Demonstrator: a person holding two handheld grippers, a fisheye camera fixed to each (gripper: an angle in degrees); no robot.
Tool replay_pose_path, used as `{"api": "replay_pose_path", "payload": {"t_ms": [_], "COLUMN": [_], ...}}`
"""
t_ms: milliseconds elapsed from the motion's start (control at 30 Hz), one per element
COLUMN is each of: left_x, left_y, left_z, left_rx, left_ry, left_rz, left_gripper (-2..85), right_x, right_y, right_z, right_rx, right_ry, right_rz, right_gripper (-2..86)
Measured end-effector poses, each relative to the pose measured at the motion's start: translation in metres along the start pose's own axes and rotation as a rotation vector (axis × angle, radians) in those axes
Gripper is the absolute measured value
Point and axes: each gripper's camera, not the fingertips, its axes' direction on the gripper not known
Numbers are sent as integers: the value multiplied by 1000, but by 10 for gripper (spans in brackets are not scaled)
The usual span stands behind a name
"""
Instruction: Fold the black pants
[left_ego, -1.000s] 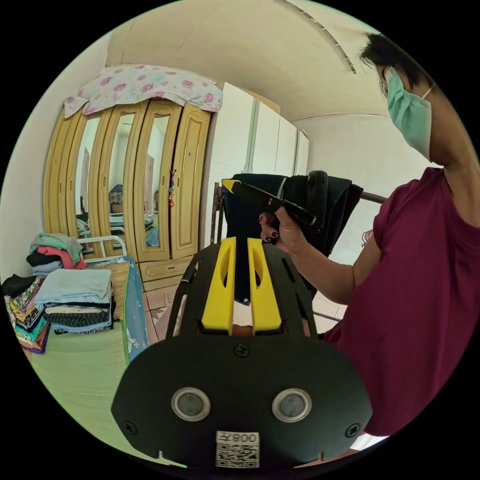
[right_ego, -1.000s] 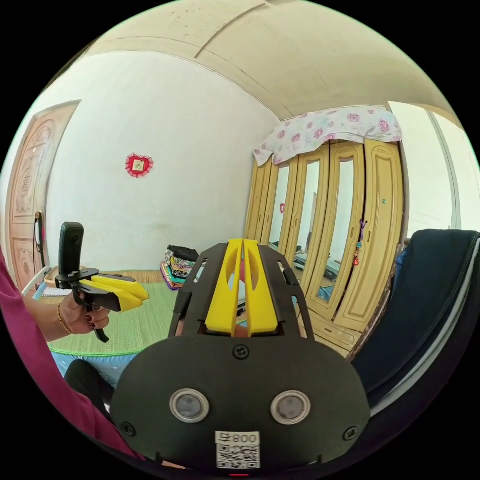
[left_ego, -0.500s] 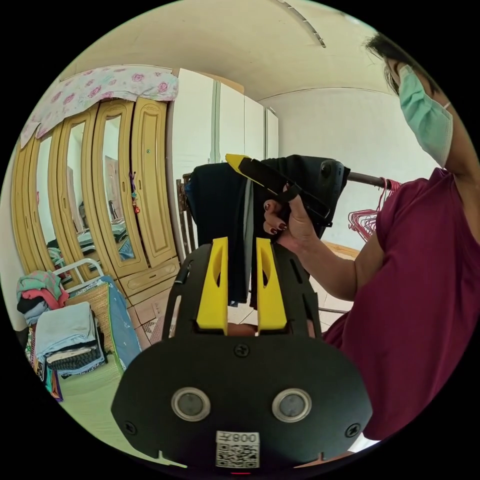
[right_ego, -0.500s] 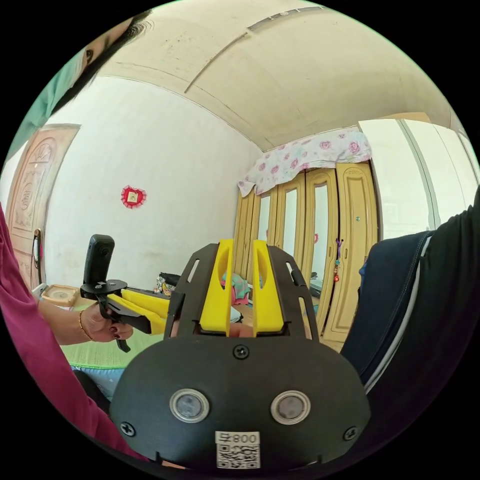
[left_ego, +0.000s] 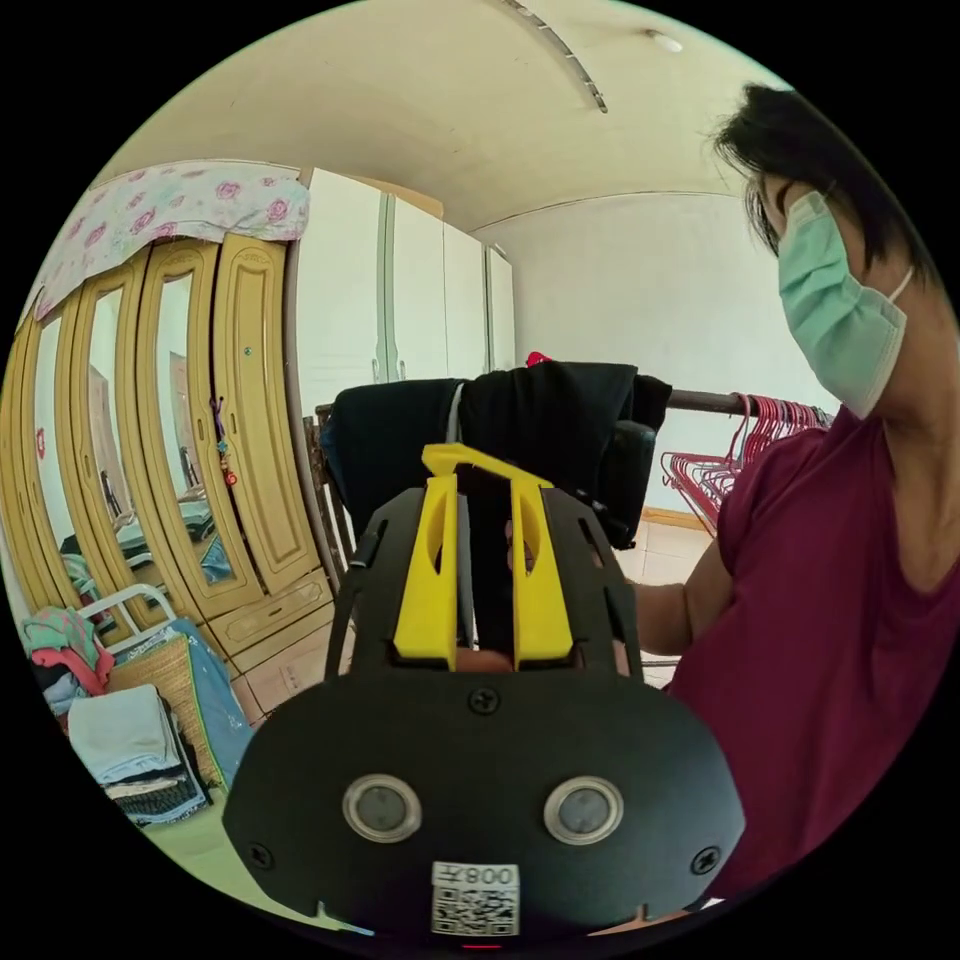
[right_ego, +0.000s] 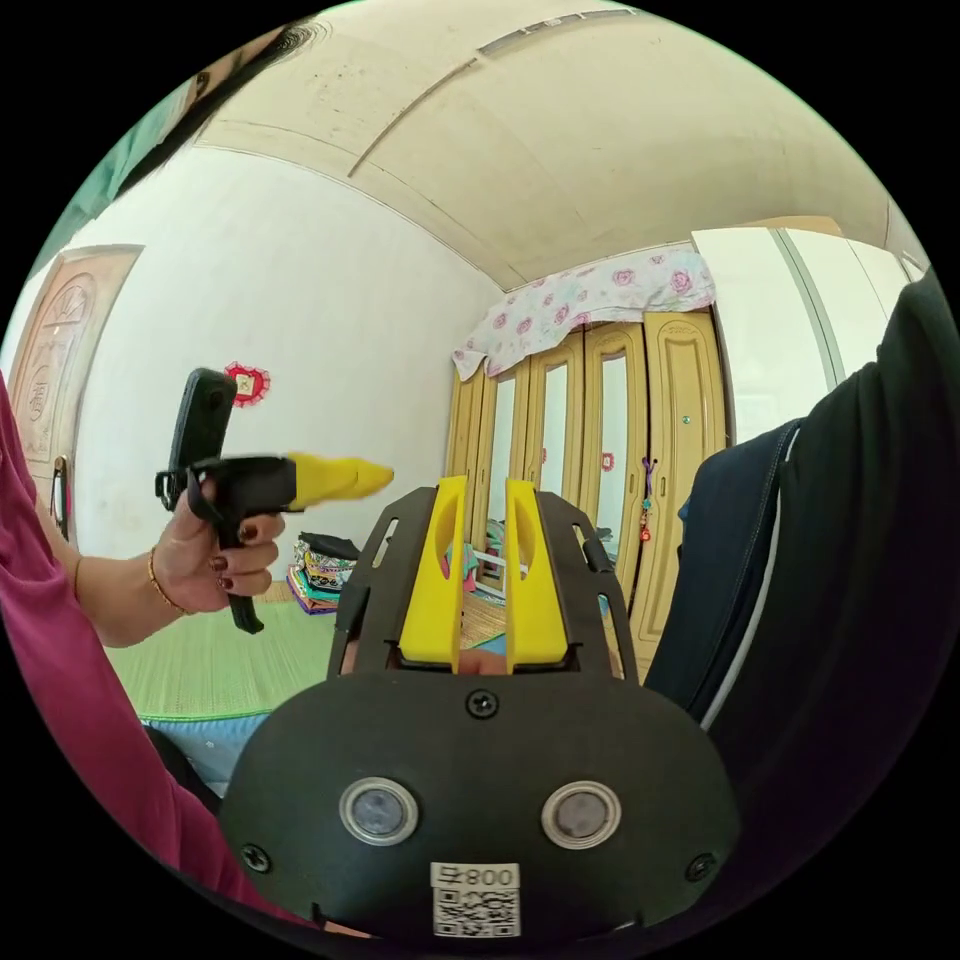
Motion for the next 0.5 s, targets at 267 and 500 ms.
{"api": "replay_pose_path", "payload": {"t_ms": [267, 500], "left_x": [42, 85], "left_y": [-104, -146], "left_z": [65, 136], "left_rx": [-131, -340], "left_ry": [255, 275], "left_rz": [120, 214], "left_gripper": [84, 112], "right_x": [-7, -15], "right_y": [1, 4], "right_z": [21, 18], "right_rx": [-38, -41], "right_ry": [-13, -6], "right_rz": [43, 67], "right_gripper": [70, 71]}}
